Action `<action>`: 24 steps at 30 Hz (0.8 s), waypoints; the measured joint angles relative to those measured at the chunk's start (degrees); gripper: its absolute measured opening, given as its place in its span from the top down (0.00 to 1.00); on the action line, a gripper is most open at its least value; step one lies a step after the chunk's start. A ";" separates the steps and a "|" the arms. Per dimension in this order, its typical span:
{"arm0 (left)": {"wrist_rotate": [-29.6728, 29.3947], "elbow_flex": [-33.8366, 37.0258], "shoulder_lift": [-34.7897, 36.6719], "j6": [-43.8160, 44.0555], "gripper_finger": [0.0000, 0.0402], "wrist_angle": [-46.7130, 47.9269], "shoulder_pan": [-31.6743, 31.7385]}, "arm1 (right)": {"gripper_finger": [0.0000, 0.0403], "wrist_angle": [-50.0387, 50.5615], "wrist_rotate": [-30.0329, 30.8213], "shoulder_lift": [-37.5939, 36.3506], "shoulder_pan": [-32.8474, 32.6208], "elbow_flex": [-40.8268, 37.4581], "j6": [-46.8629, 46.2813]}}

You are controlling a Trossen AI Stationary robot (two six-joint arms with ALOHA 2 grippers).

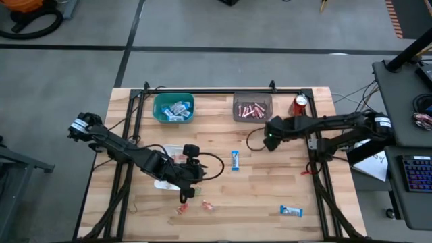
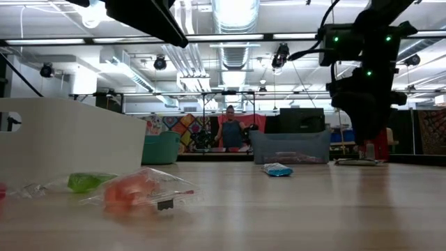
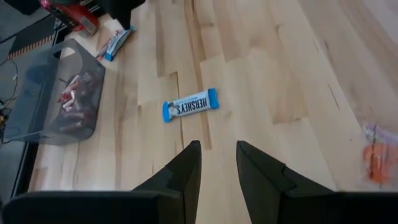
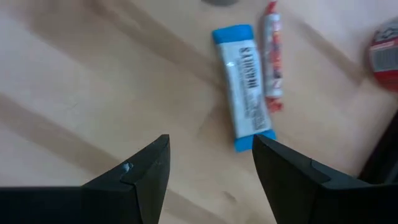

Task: Sort candy
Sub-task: Put the white chocolate bar into the green bin

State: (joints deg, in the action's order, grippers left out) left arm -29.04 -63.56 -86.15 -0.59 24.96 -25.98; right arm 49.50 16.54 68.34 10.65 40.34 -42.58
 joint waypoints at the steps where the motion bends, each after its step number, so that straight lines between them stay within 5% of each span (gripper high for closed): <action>1: -0.01 0.06 0.00 0.01 0.79 -0.20 0.00 | 0.46 -0.04 0.01 0.11 1.03 0.00 0.74; 9: -6.44 0.07 0.02 0.01 0.79 -0.42 0.06 | 0.46 -0.79 0.02 3.56 6.36 0.00 6.59; 24: -6.45 0.82 0.04 0.01 0.79 -1.03 1.49 | 0.46 -4.40 0.02 14.57 6.98 0.17 11.92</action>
State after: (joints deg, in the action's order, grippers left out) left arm -35.48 -62.74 -86.11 -0.58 23.93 -24.49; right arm 45.10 16.56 82.90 17.63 40.51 -30.65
